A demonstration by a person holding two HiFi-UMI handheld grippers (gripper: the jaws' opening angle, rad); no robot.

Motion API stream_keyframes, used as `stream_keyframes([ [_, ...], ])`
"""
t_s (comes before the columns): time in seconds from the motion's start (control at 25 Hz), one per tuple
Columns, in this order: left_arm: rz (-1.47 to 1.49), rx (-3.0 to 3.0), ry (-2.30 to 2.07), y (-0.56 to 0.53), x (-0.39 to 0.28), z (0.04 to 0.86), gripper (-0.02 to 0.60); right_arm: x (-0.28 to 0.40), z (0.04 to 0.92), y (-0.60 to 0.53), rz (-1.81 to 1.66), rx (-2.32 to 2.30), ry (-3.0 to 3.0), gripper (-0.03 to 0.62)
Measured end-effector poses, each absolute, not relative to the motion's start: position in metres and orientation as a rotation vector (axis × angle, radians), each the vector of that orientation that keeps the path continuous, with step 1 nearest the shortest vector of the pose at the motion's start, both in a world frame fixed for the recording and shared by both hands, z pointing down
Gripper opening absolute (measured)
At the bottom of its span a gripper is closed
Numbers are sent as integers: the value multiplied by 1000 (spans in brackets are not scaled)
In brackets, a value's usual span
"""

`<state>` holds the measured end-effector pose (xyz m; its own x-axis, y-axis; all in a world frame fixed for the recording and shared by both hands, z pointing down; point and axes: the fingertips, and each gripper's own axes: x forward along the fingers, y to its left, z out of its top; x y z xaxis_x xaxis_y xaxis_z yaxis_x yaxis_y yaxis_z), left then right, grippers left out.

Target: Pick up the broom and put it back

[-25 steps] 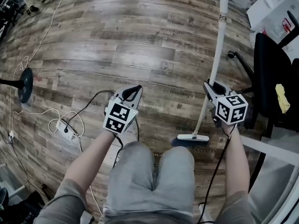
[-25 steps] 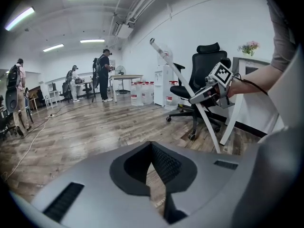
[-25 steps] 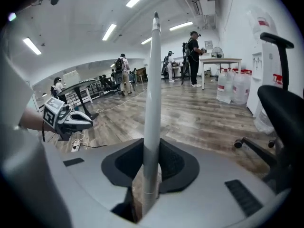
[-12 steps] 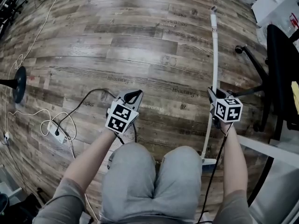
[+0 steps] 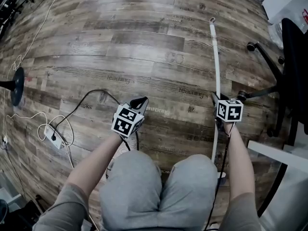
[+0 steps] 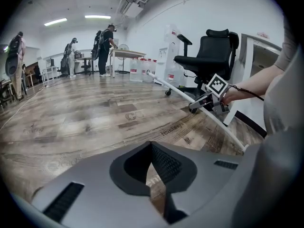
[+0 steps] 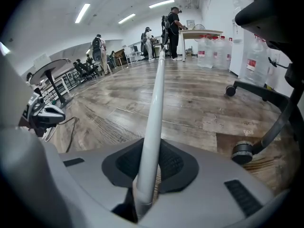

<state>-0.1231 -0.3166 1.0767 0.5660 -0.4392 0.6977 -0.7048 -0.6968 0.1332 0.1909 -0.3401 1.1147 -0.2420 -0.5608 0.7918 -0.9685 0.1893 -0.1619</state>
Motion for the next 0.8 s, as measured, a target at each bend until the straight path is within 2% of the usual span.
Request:
stream_keyframes([
  [0.4,897,2269,-932,-312,-129,1130,17,225,1170,-335,878,1579,-1784,84],
  [0.8,985,2343,-905,-316,-129,1131,17,246,1210,-329,911,1596,-1674,85],
])
